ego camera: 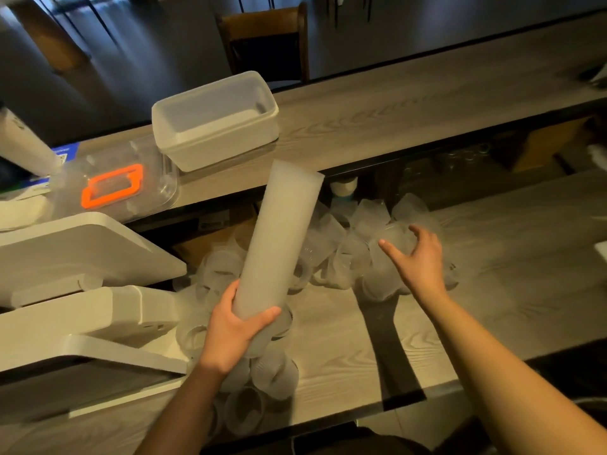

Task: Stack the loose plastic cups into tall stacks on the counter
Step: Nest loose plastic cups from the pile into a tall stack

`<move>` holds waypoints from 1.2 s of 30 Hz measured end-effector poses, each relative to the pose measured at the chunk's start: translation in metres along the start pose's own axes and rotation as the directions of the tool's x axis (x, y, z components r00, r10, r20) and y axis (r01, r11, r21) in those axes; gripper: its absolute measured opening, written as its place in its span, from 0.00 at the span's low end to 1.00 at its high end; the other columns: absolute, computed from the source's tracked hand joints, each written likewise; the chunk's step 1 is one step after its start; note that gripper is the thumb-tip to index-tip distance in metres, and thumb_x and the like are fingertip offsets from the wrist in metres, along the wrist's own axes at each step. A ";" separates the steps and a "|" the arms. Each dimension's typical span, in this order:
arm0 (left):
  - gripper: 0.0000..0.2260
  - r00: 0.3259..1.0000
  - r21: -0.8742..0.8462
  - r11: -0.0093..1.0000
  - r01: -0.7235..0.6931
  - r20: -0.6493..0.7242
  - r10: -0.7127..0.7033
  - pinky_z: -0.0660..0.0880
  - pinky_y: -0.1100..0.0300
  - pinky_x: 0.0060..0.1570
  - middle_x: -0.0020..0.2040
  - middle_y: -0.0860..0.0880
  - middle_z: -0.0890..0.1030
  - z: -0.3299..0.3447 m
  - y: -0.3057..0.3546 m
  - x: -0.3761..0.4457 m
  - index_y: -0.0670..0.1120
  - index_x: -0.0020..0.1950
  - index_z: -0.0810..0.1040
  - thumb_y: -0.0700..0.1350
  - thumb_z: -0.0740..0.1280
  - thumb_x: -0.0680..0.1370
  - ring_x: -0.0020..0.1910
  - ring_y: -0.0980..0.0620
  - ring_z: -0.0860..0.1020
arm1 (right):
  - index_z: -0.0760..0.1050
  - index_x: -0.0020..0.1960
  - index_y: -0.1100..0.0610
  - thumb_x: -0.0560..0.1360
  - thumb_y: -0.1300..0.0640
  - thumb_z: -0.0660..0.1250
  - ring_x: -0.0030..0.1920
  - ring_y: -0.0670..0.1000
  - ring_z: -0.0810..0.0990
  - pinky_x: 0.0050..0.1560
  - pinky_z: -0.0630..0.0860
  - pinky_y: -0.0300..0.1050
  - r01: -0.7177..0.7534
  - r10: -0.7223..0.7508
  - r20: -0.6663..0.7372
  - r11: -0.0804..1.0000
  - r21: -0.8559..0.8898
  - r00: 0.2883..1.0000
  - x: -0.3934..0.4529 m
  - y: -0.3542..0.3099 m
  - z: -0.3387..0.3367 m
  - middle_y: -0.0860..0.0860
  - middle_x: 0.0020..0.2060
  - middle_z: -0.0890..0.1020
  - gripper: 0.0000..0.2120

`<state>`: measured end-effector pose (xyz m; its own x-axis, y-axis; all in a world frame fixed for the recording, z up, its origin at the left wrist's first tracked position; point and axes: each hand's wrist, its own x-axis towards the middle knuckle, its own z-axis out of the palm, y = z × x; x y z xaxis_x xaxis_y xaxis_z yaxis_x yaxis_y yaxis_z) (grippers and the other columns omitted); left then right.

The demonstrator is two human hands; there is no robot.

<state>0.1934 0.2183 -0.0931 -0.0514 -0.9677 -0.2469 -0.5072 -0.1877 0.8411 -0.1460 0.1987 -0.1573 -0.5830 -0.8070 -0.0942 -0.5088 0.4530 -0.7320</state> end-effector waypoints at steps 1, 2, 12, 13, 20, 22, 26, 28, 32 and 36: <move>0.36 1.000 0.004 1.000 -0.003 0.000 0.003 0.75 0.67 0.37 0.56 0.60 0.74 0.001 0.001 0.001 0.55 0.66 0.68 0.57 0.80 0.63 0.52 0.58 0.76 | 0.65 0.75 0.54 0.69 0.30 0.69 0.71 0.56 0.69 0.68 0.72 0.58 -0.024 0.025 0.027 0.999 -0.030 0.999 0.004 0.005 0.001 0.55 0.71 0.70 0.44; 0.35 1.000 0.008 1.000 -0.005 0.000 0.005 0.75 0.67 0.37 0.56 0.60 0.73 0.002 0.002 0.001 0.54 0.66 0.68 0.56 0.79 0.63 0.52 0.58 0.75 | 0.63 0.76 0.54 0.68 0.29 0.69 0.71 0.57 0.69 0.69 0.71 0.59 -0.044 0.047 0.057 0.998 -0.051 0.997 0.008 0.008 0.002 0.56 0.72 0.70 0.46; 0.44 1.000 0.054 0.998 0.009 0.028 -0.011 0.74 0.67 0.40 0.56 0.59 0.73 0.002 0.003 0.009 0.54 0.67 0.68 0.69 0.73 0.54 0.53 0.59 0.75 | 0.59 0.78 0.51 0.60 0.25 0.72 0.73 0.60 0.67 0.68 0.72 0.63 0.039 0.033 0.289 0.970 -0.238 0.957 0.023 0.009 0.015 0.56 0.75 0.67 0.55; 0.44 1.000 0.053 0.999 0.008 0.027 -0.009 0.74 0.67 0.40 0.56 0.59 0.73 0.002 0.003 0.009 0.53 0.67 0.68 0.69 0.73 0.54 0.53 0.59 0.75 | 0.60 0.78 0.52 0.61 0.28 0.74 0.73 0.59 0.67 0.68 0.71 0.63 0.057 0.019 0.279 0.963 -0.262 0.960 0.022 0.012 0.017 0.56 0.74 0.67 0.53; 0.43 0.999 0.053 0.999 -0.009 0.036 0.007 0.74 0.68 0.38 0.56 0.59 0.73 0.005 0.005 0.011 0.54 0.66 0.68 0.69 0.73 0.55 0.52 0.58 0.75 | 0.61 0.76 0.52 0.67 0.37 0.76 0.68 0.58 0.72 0.70 0.67 0.62 0.034 0.002 0.157 0.974 -0.224 0.988 0.013 0.014 0.017 0.54 0.65 0.77 0.45; 0.44 0.999 0.055 0.998 -0.017 0.042 0.015 0.75 0.67 0.40 0.57 0.57 0.74 0.005 0.006 0.010 0.54 0.67 0.68 0.69 0.73 0.55 0.53 0.58 0.75 | 0.62 0.76 0.51 0.67 0.35 0.75 0.67 0.57 0.71 0.70 0.63 0.60 0.052 -0.028 0.113 0.977 -0.208 0.993 0.009 0.006 0.011 0.52 0.62 0.78 0.45; 0.43 0.999 0.068 0.997 -0.026 0.043 0.023 0.75 0.67 0.40 0.57 0.60 0.72 0.004 0.007 0.008 0.57 0.66 0.66 0.69 0.73 0.55 0.53 0.58 0.75 | 0.61 0.77 0.51 0.69 0.35 0.73 0.68 0.52 0.70 0.69 0.68 0.56 0.038 -0.048 0.132 0.996 0.078 0.990 -0.001 -0.016 -0.006 0.51 0.67 0.74 0.43; 0.42 0.998 0.086 0.996 -0.040 0.045 0.036 0.75 0.67 0.40 0.57 0.62 0.72 0.003 0.009 0.007 0.58 0.66 0.66 0.70 0.73 0.55 0.53 0.59 0.75 | 0.61 0.78 0.51 0.72 0.40 0.73 0.70 0.51 0.69 0.68 0.69 0.51 -0.024 -0.032 0.161 0.940 0.340 0.986 -0.003 -0.029 -0.016 0.52 0.72 0.70 0.40; 0.40 0.996 0.131 0.988 -0.078 0.058 0.071 0.74 0.65 0.43 0.56 0.64 0.72 0.000 0.006 0.006 0.60 0.65 0.67 0.69 0.77 0.57 0.54 0.61 0.74 | 0.64 0.76 0.50 0.67 0.39 0.76 0.65 0.52 0.76 0.64 0.77 0.51 -0.114 -0.011 0.176 0.718 0.686 0.984 0.002 -0.055 -0.038 0.54 0.68 0.74 0.42; 0.39 0.992 0.180 0.977 -0.115 0.068 0.104 0.74 0.66 0.45 0.58 0.65 0.72 -0.004 0.002 0.004 0.60 0.66 0.68 0.65 0.78 0.60 0.54 0.64 0.74 | 0.64 0.76 0.51 0.63 0.41 0.76 0.65 0.51 0.77 0.64 0.77 0.50 -0.060 -0.107 0.163 0.631 0.773 0.981 0.009 -0.080 -0.058 0.53 0.67 0.75 0.45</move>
<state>0.1950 0.2137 -0.0902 -0.1624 -0.9681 -0.1906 -0.6444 -0.0423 0.7636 -0.1473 0.1775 -0.0606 -0.4140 -0.9018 -0.1242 0.2035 0.0413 -0.9782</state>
